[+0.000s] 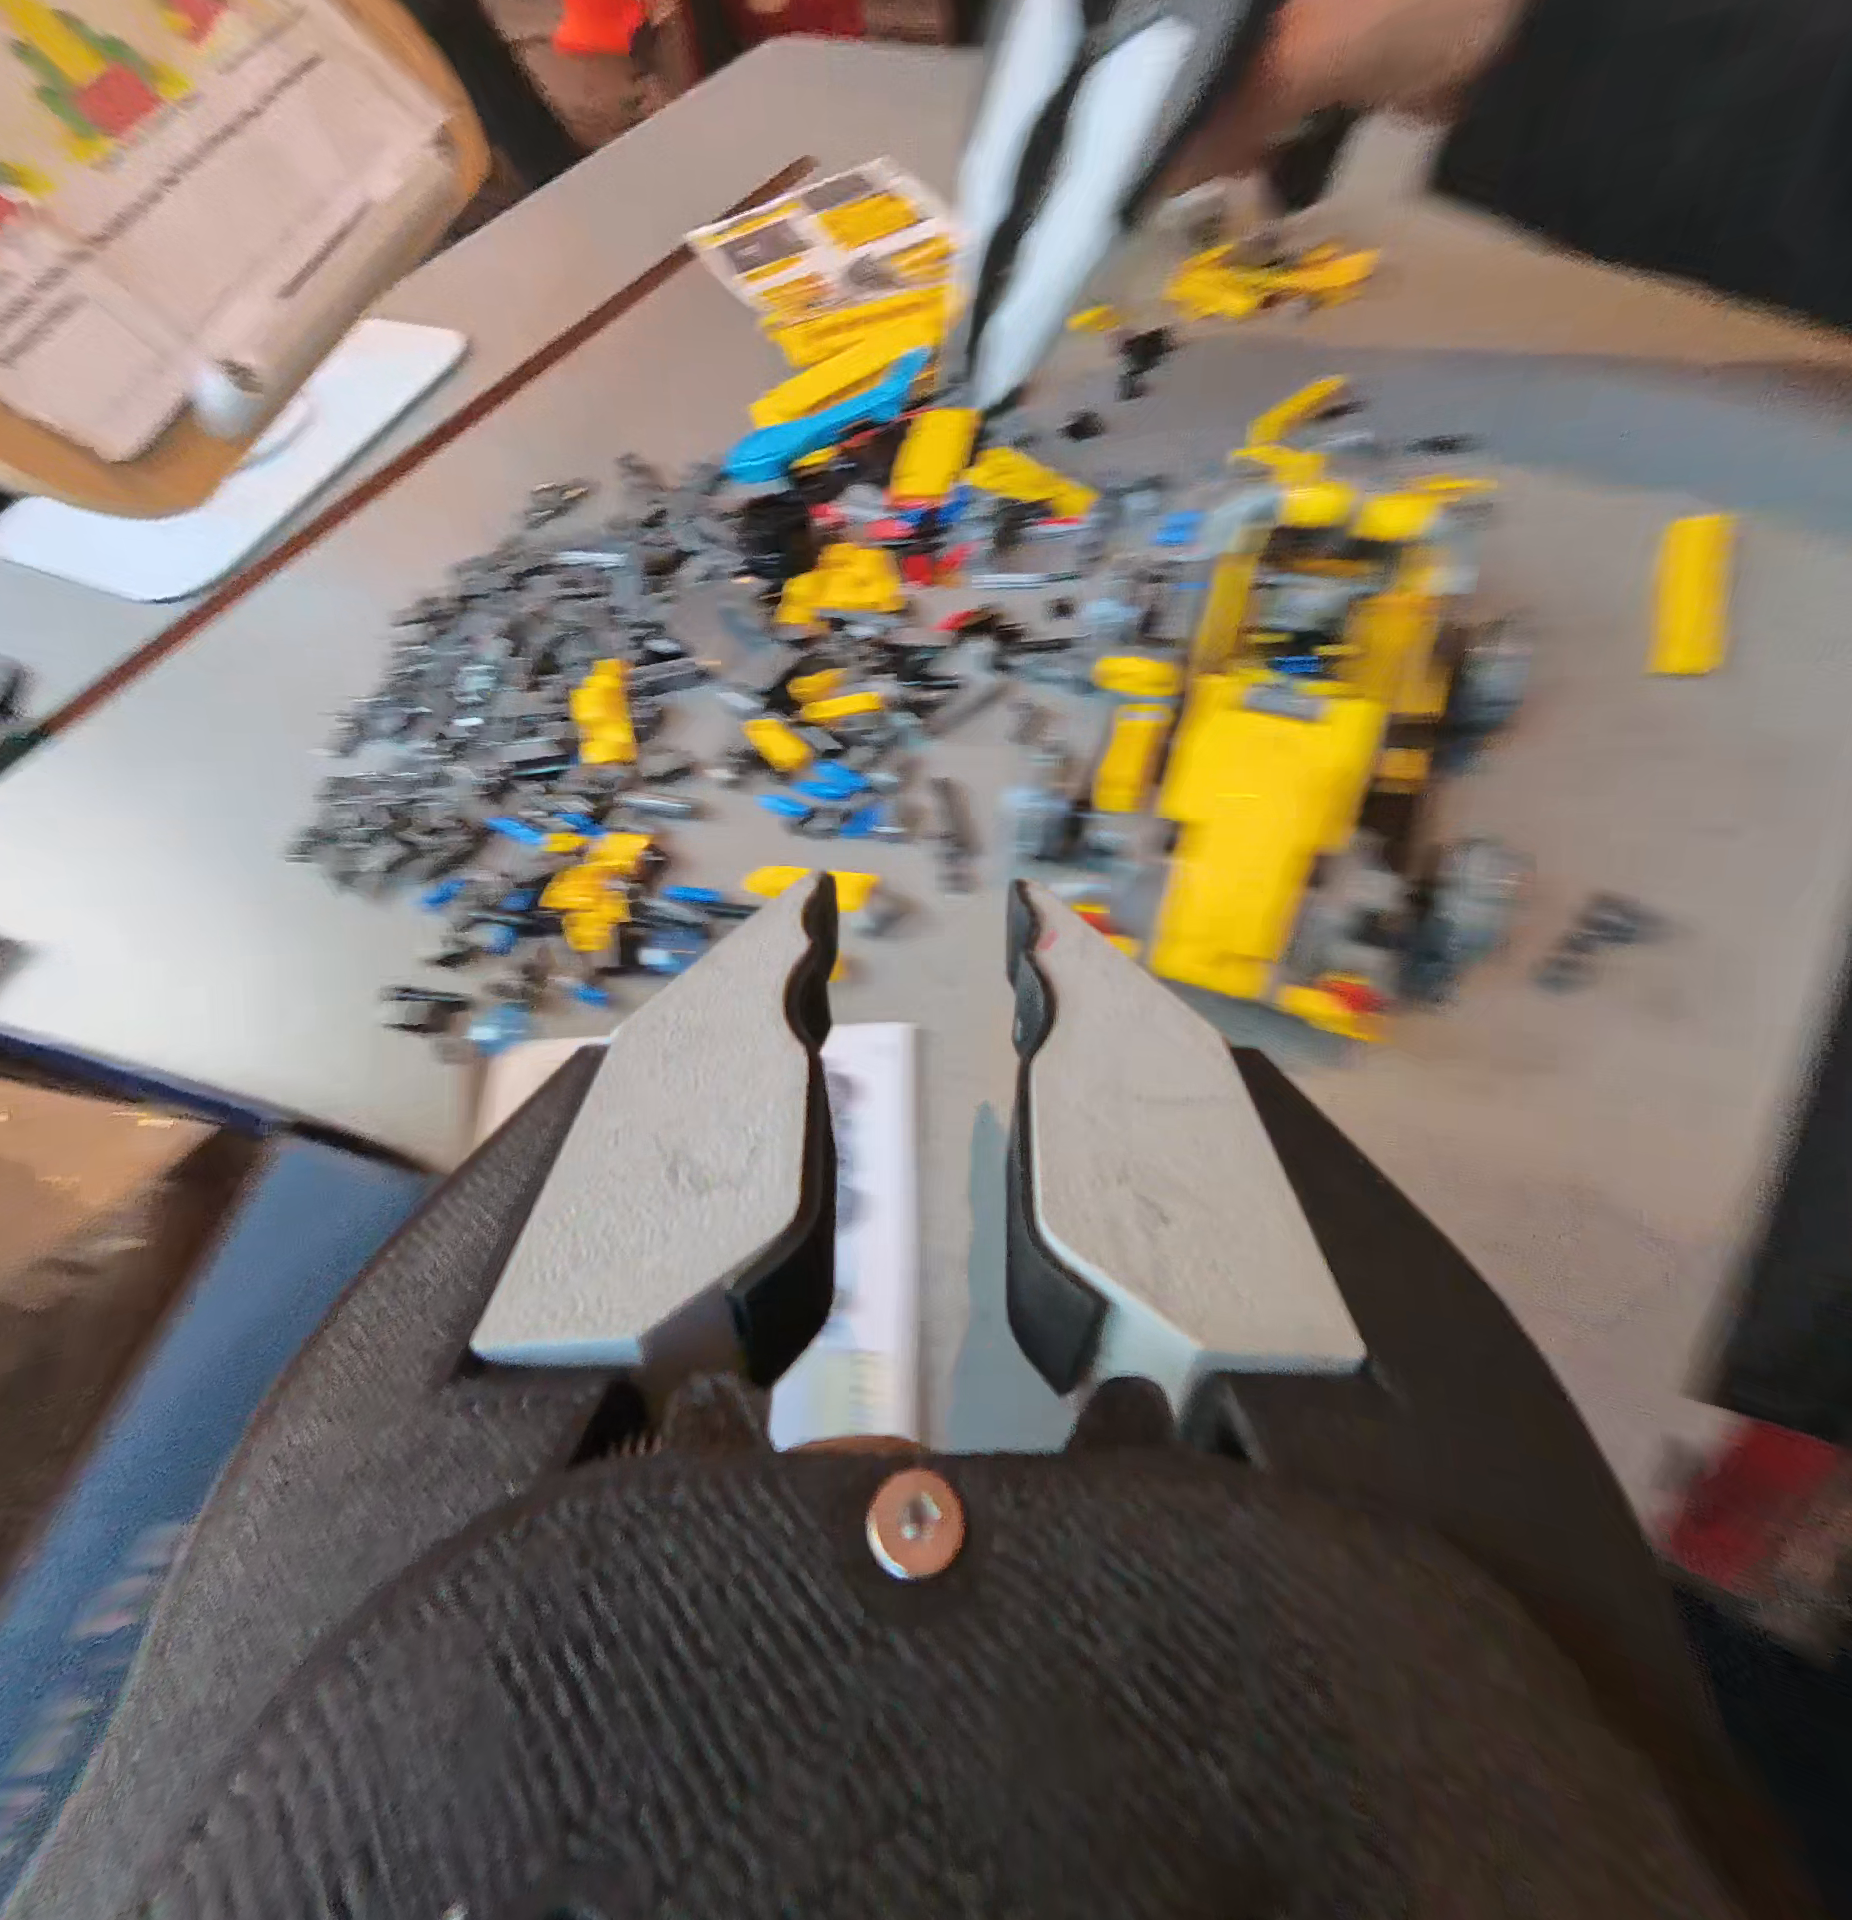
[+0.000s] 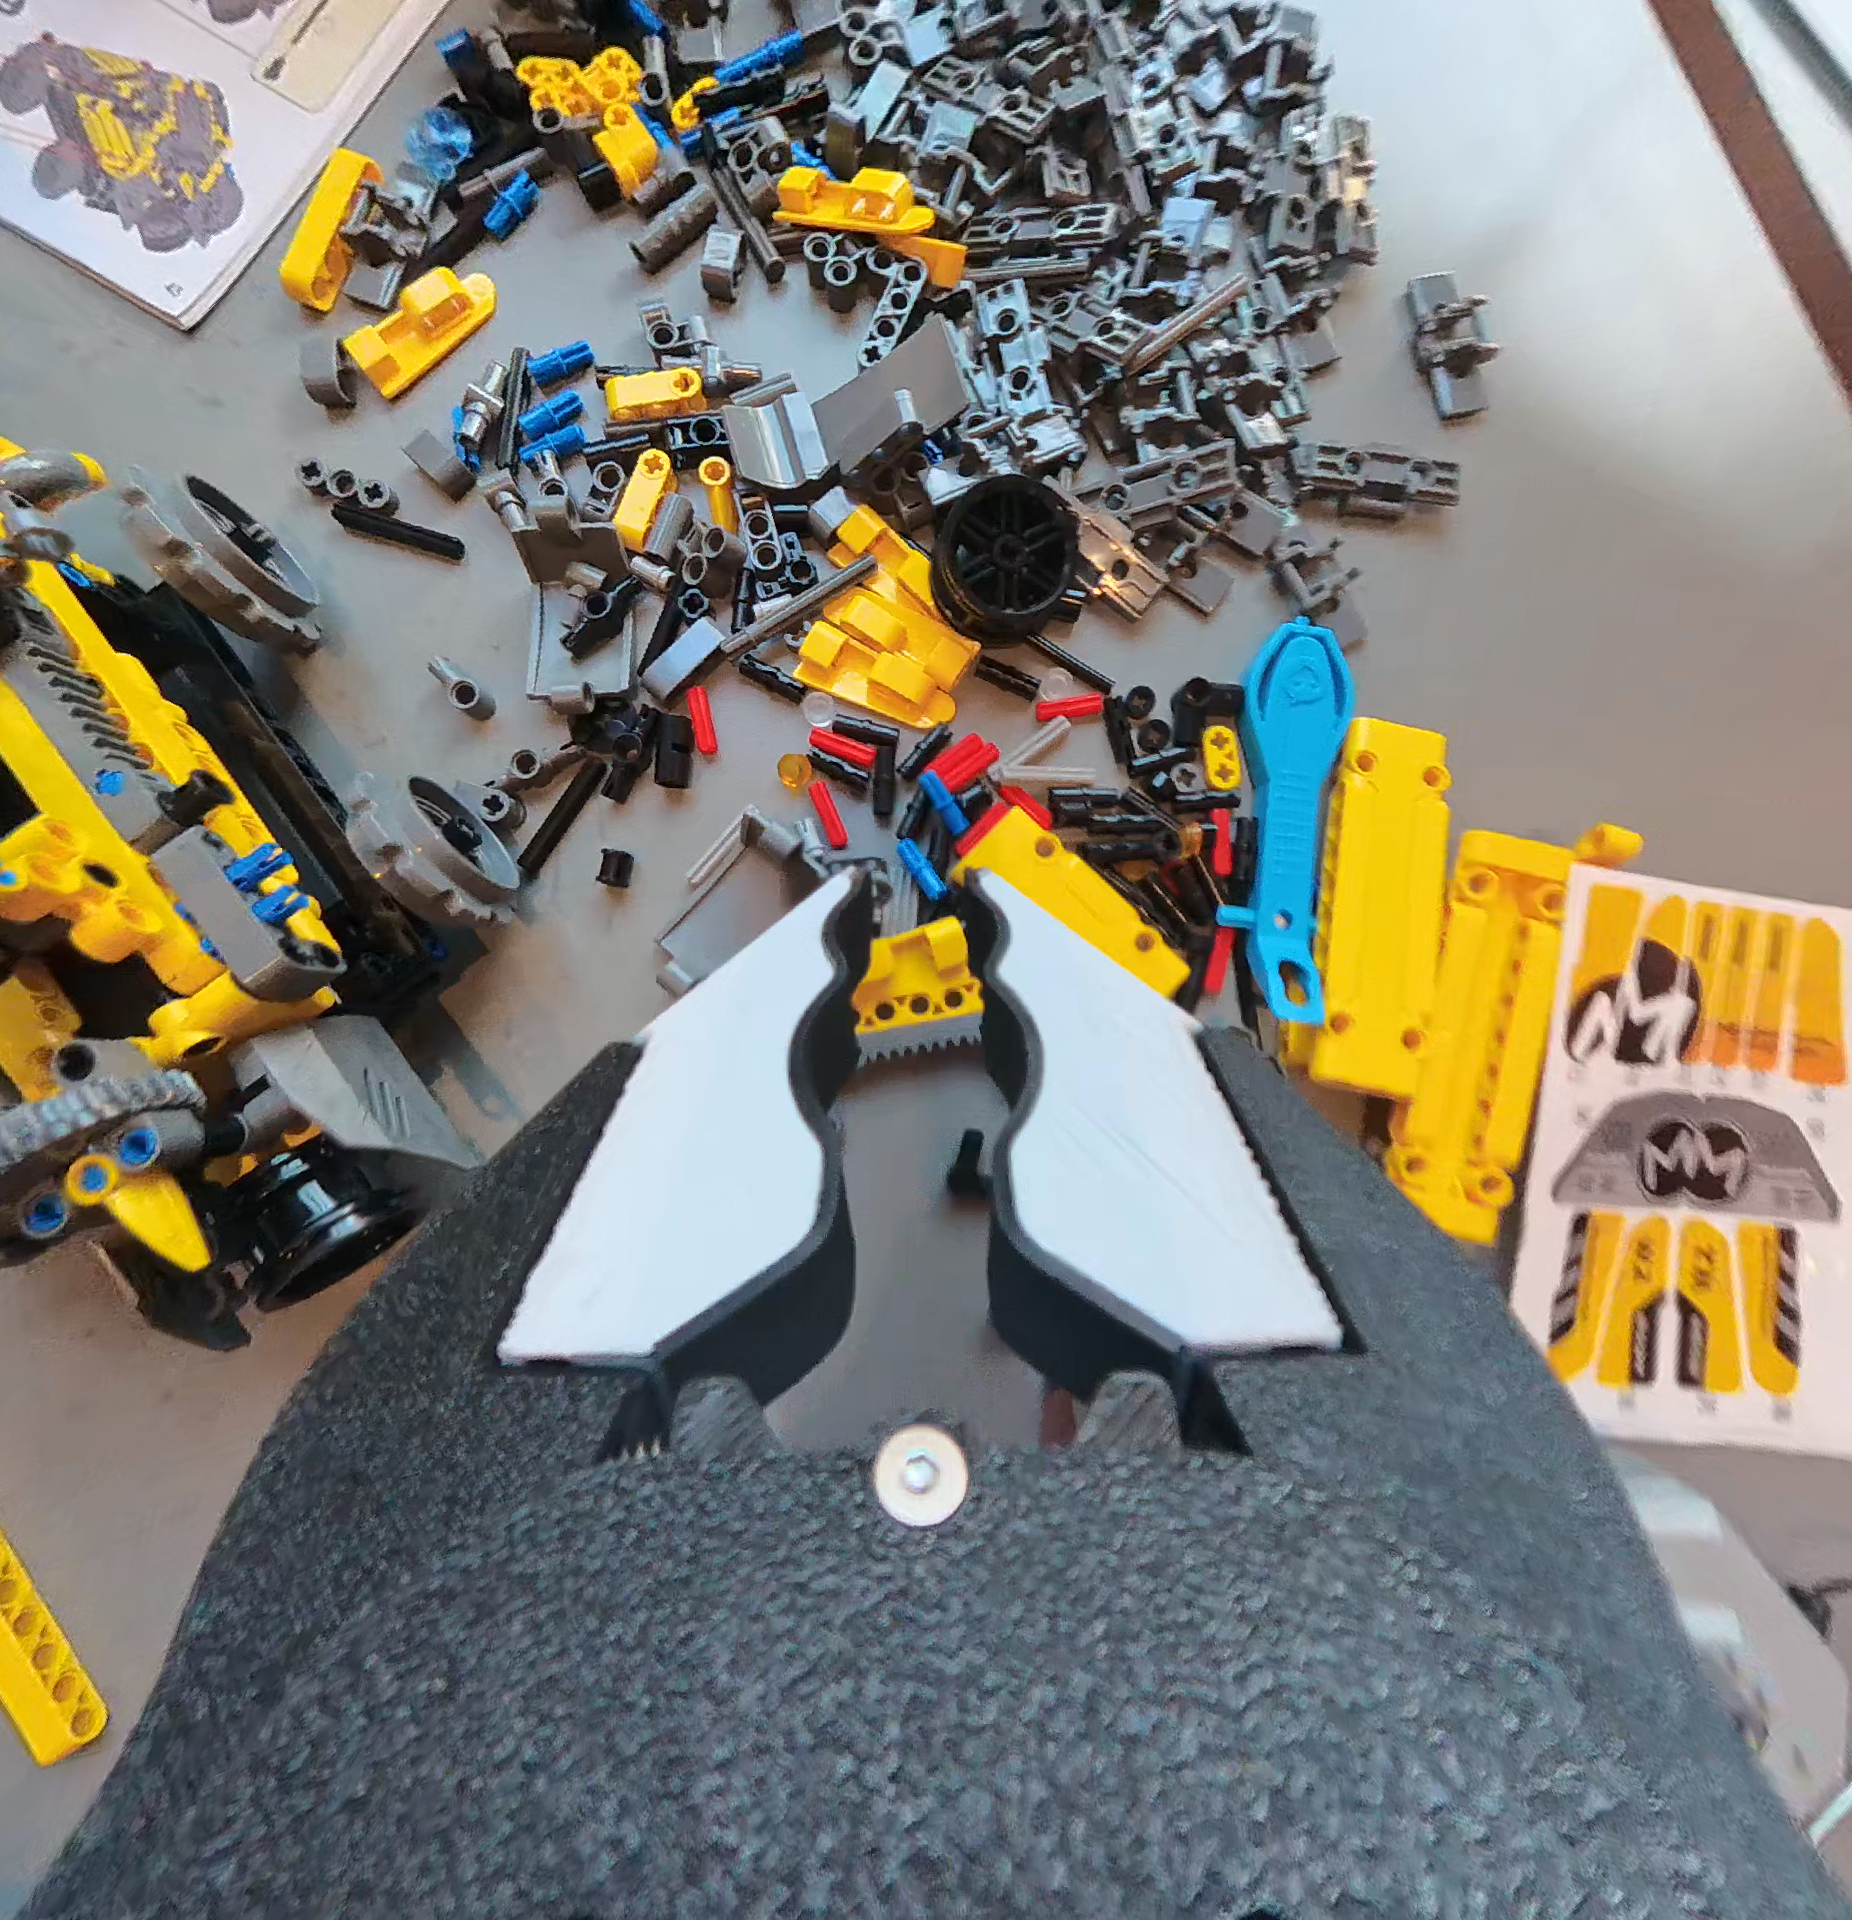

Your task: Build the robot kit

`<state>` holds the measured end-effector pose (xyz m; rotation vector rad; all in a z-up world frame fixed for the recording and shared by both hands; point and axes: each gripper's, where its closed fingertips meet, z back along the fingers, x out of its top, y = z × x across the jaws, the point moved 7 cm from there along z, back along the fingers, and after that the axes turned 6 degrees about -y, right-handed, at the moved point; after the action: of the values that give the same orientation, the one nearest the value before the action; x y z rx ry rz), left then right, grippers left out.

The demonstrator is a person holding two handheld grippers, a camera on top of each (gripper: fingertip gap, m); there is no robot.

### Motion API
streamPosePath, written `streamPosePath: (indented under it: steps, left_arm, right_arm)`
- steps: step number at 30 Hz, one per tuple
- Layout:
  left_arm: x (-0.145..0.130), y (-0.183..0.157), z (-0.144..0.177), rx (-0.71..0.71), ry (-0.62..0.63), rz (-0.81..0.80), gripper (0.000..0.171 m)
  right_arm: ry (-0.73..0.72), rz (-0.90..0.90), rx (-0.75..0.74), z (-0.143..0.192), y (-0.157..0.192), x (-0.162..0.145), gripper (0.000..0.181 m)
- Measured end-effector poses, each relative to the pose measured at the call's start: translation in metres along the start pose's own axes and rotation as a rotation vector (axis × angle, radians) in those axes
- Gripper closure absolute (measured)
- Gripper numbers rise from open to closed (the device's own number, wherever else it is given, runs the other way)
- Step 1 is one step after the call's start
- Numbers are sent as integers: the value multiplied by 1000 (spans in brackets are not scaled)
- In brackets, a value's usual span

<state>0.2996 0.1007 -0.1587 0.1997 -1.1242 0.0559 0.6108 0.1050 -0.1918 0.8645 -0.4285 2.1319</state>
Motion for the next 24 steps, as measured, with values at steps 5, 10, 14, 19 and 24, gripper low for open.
streamPosePath:
  steps: [5, 10, 14, 19, 24]
  left_arm:
    - [8, 80, -32, 112, 33, 93, 142]
    - [13, 103, -44, 160, -10, 119, 141]
    - [5, 103, -54, 219, -54, 113, 146]
    - [-13, 101, -63, 225, -13, 131, 152]
    - [-10, 101, -73, 219, 12, 180, 160]
  right_arm:
    - [-145, 5, -80, 28, 10, -11, 168]
    - [-392, 3, -150, 42, 10, -23, 170]
    - [-454, 52, -207, 58, 11, -22, 167]
    - [-504, 30, -233, 66, 14, -20, 169]
    - [-539, -8, -204, 62, 15, -18, 170]
